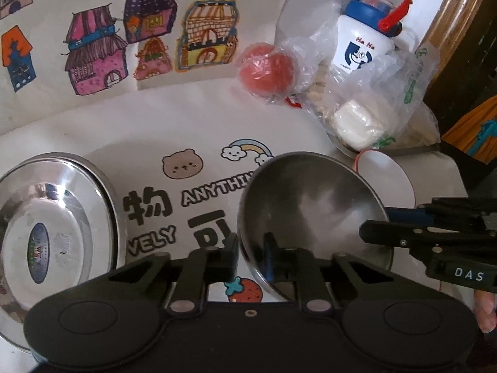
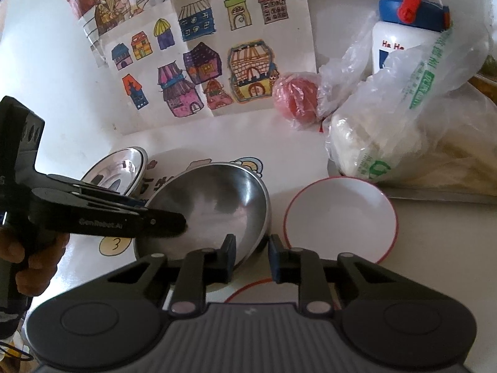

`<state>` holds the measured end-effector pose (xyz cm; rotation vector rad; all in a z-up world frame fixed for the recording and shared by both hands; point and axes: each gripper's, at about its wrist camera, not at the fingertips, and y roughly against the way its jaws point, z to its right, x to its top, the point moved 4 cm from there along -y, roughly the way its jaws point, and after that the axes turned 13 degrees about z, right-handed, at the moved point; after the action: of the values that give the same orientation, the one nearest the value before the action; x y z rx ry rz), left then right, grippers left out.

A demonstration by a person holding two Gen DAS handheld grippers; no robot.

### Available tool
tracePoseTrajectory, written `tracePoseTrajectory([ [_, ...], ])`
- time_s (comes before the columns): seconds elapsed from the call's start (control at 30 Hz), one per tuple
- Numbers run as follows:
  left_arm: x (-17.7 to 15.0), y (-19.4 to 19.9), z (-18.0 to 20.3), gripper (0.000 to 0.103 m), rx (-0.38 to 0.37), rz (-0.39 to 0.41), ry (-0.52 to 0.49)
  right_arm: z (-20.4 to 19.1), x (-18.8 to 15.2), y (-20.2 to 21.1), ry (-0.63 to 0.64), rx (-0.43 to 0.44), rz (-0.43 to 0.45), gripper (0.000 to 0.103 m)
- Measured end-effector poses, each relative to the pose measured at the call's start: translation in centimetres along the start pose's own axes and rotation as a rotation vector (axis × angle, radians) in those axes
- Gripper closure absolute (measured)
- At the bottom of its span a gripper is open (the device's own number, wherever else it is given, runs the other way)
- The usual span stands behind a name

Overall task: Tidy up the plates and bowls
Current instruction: 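Close both grippers on the rim of the steel mixing bowl, then lift the steel bowl with both grippers and carry it over the dish stack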

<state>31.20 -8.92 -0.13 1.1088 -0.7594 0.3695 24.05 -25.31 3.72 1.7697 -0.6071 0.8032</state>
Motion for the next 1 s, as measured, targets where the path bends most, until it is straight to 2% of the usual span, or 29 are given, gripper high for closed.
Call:
tracePoseTrajectory([
  [0.17,-0.1,0.3,-0.2,0.086,0.016,0.007,-0.005,-0.3,-0.1,-0.3,0.019,-0.004,-0.004,0.078],
  [0.53,0.3,1.9,-0.9,0.092,0.039,0.035,0.013,-0.6,0.2,-0.7,0.005,-0.010,-0.003,0.089],
  [1.0,0.1,3.0,-2.7,0.093,0.065,0.046,0.061,-1.9,0.7,-1.7,0.001,0.004,0.003,0.093],
])
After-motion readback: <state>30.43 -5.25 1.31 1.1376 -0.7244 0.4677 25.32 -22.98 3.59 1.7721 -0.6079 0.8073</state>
